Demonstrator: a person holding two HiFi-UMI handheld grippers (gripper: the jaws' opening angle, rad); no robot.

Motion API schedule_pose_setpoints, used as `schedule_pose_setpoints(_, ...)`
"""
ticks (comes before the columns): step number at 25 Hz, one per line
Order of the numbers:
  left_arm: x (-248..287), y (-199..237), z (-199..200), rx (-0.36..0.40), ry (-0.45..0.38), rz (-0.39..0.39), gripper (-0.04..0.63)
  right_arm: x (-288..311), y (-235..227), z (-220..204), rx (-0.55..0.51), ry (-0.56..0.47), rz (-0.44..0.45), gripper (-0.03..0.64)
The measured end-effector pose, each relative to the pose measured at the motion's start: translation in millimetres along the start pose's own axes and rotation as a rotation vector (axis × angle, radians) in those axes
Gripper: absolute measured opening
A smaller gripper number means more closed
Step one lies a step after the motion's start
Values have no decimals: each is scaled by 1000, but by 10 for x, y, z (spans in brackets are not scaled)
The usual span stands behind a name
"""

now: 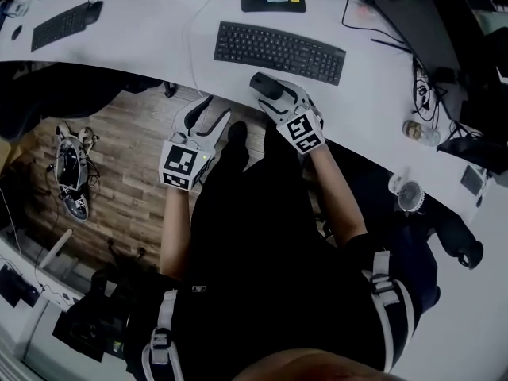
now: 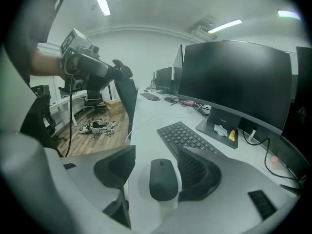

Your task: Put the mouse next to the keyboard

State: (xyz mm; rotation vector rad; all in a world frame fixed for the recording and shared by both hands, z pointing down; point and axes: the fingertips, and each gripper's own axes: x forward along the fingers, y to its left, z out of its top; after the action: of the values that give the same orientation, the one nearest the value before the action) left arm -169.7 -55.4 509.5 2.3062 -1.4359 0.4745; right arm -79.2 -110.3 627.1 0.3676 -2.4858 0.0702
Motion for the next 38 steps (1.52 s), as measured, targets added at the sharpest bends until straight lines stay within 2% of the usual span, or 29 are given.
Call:
schedule_pose_setpoints(4,68,-10,-41,25,35,13,192,110,-40,-128,4,22,35,273)
schedule_pose_setpoints(27,283,-53,-300,15,139,1,192,623,-135,-644,41,118,119,290)
schedule_pose_setpoints(38,282,-35,-329,24,154,-5,192,743,-142,-763,43,161,107,298)
